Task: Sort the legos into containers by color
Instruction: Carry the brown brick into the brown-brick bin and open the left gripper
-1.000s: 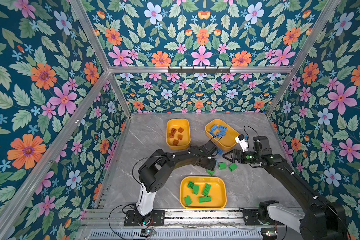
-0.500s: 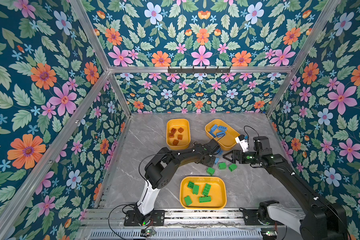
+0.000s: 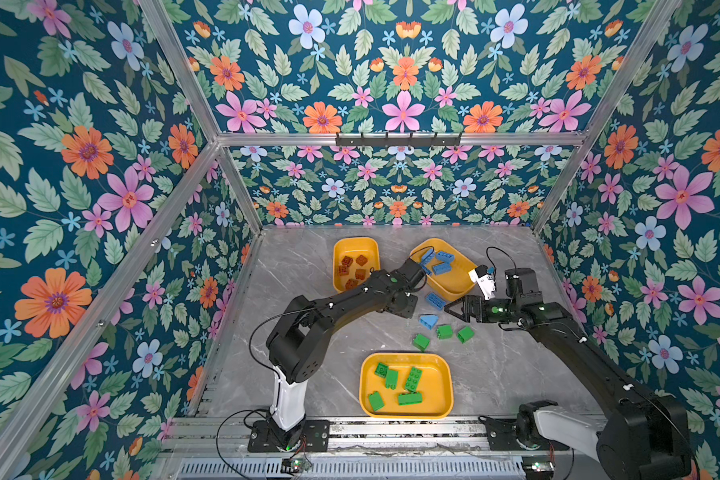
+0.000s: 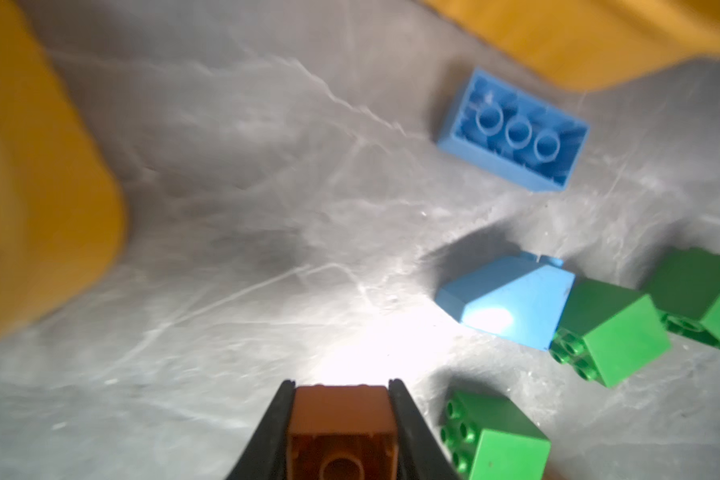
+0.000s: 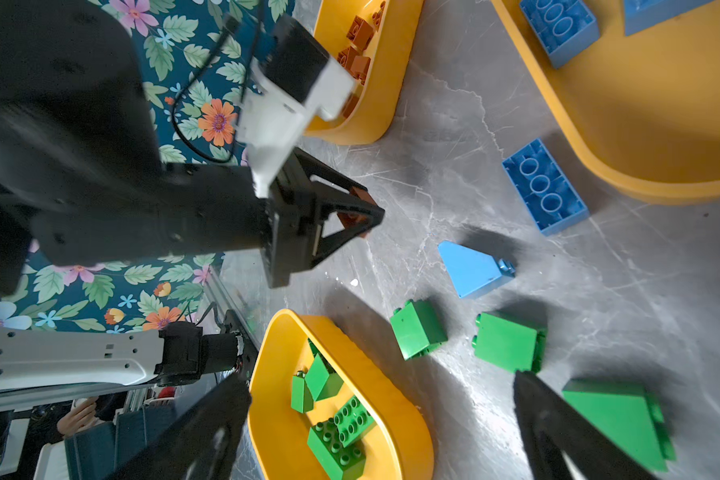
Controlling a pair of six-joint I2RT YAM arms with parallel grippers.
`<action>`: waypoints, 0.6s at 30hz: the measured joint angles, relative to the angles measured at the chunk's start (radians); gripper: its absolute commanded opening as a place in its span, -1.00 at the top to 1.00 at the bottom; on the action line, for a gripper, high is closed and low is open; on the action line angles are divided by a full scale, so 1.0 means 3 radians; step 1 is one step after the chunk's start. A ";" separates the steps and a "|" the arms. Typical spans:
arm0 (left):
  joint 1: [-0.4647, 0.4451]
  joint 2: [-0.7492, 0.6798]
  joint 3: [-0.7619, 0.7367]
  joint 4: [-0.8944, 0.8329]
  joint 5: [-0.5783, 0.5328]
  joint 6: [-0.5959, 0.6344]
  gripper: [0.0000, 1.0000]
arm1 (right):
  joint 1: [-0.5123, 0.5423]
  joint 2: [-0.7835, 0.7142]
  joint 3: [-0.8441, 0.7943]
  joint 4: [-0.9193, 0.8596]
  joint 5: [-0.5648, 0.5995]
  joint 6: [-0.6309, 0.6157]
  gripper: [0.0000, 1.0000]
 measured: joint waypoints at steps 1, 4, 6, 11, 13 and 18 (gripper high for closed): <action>0.0086 -0.0039 0.0038 -0.0027 0.0000 0.0036 0.40 | 0.0000 0.0020 0.0017 0.0004 -0.0019 0.0001 -0.98; 0.0376 -0.0072 0.0187 -0.0094 -0.0020 0.0196 0.40 | 0.0004 0.0066 0.0046 0.0048 -0.0066 0.0004 -0.98; 0.0566 -0.0037 0.0313 -0.0113 -0.0045 0.0318 0.40 | 0.0014 0.0076 0.0053 0.0078 -0.0079 0.0014 -0.98; 0.0991 0.0275 0.0666 -0.0108 -0.0086 0.0557 0.40 | 0.0022 0.0076 0.0069 0.0112 -0.0092 0.0031 -0.98; 0.1109 0.0415 0.0781 -0.0097 -0.0099 0.0624 0.40 | 0.0022 0.0069 0.0069 0.0113 -0.0089 0.0053 -0.98; 0.1347 0.0701 0.0996 -0.0045 -0.0173 0.0703 0.32 | 0.0022 0.0066 0.0064 0.0108 -0.0089 0.0055 -0.98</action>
